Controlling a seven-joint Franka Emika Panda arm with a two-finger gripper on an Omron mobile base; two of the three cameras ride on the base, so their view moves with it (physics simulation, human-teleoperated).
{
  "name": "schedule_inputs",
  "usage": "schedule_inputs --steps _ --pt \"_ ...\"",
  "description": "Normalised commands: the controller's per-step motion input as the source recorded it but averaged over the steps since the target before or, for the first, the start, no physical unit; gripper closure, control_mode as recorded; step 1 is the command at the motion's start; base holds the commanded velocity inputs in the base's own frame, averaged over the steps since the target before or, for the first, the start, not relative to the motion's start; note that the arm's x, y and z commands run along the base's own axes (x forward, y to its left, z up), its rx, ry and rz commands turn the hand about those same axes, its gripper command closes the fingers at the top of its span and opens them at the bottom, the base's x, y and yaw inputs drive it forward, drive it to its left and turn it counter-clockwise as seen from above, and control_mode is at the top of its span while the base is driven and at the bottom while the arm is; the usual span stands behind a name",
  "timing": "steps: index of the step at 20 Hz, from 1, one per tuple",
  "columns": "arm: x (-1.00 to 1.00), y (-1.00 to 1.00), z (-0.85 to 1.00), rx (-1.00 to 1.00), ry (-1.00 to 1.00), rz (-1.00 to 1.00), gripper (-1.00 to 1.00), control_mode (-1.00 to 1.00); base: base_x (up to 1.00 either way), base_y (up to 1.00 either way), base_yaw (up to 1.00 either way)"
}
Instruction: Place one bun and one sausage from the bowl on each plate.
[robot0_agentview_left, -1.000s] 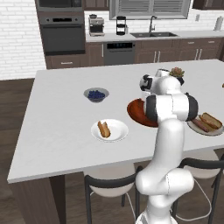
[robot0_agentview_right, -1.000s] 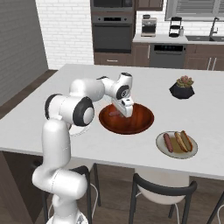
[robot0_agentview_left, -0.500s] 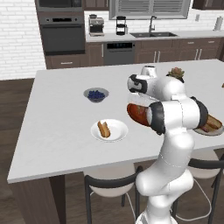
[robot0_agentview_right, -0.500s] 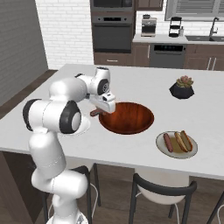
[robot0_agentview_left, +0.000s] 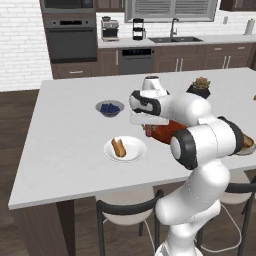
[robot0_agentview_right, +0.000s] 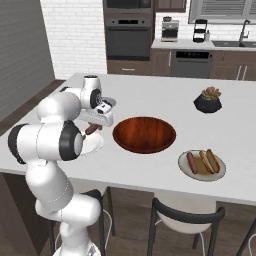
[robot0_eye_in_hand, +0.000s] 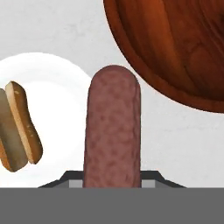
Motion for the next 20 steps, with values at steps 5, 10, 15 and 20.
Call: schedule_inputs --steps 5,10,15,20 --pt "0.0 0.39 -0.07 -0.03 0.0 0.36 1.0 -1.0 0.0 0.0 0.0" --pt "0.22 0.43 -0.23 -0.01 0.01 0.32 1.0 -1.0 0.0 0.0 0.0" --pt "0.43 0.18 -0.44 0.0 0.0 0.11 1.0 -1.0 0.0 0.0 0.0" --pt "0.08 0.01 -0.56 0.0 0.0 0.01 1.0 -1.0 0.0 0.0 0.0"
